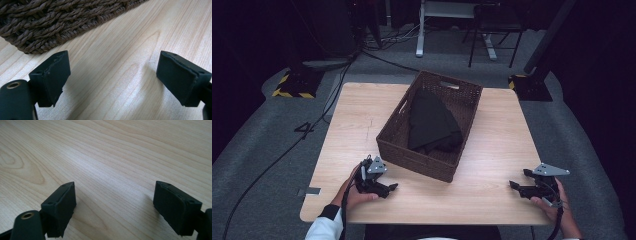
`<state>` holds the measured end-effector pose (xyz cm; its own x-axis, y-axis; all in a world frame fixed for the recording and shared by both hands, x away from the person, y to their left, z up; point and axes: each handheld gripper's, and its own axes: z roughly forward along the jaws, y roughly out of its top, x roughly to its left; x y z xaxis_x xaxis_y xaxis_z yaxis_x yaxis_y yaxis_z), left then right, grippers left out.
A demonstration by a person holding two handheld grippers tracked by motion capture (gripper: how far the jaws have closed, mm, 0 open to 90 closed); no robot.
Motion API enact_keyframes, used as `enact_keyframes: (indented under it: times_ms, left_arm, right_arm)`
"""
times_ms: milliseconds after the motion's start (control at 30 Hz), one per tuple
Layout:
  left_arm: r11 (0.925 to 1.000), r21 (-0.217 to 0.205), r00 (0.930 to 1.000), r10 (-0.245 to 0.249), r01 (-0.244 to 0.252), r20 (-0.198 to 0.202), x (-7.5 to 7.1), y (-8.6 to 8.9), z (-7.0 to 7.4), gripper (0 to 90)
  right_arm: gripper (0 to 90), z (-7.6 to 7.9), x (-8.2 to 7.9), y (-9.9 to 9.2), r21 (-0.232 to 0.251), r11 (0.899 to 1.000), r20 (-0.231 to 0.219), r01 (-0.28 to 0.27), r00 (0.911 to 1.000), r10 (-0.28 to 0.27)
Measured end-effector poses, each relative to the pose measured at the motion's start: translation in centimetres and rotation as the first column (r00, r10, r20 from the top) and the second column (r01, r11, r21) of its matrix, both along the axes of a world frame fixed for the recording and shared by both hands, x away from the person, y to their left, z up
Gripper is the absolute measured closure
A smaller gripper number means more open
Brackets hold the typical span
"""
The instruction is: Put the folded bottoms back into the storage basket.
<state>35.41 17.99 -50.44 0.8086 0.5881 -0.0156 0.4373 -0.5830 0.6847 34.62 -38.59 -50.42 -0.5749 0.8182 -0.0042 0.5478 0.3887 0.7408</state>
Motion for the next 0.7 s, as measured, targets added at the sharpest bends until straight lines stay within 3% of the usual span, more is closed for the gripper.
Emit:
enact_keyframes:
  times_ms: [700]
  left_arm:
    - [1.0000,0.000,1.0000,0.006,-0.006,0.001,-0.07,0.00,-0.01,12.3]
  right_arm:
    - [18.7,-0.01,0.01,-0.01,0.001,1.000,0.000,0.009,1.0000,-0.009]
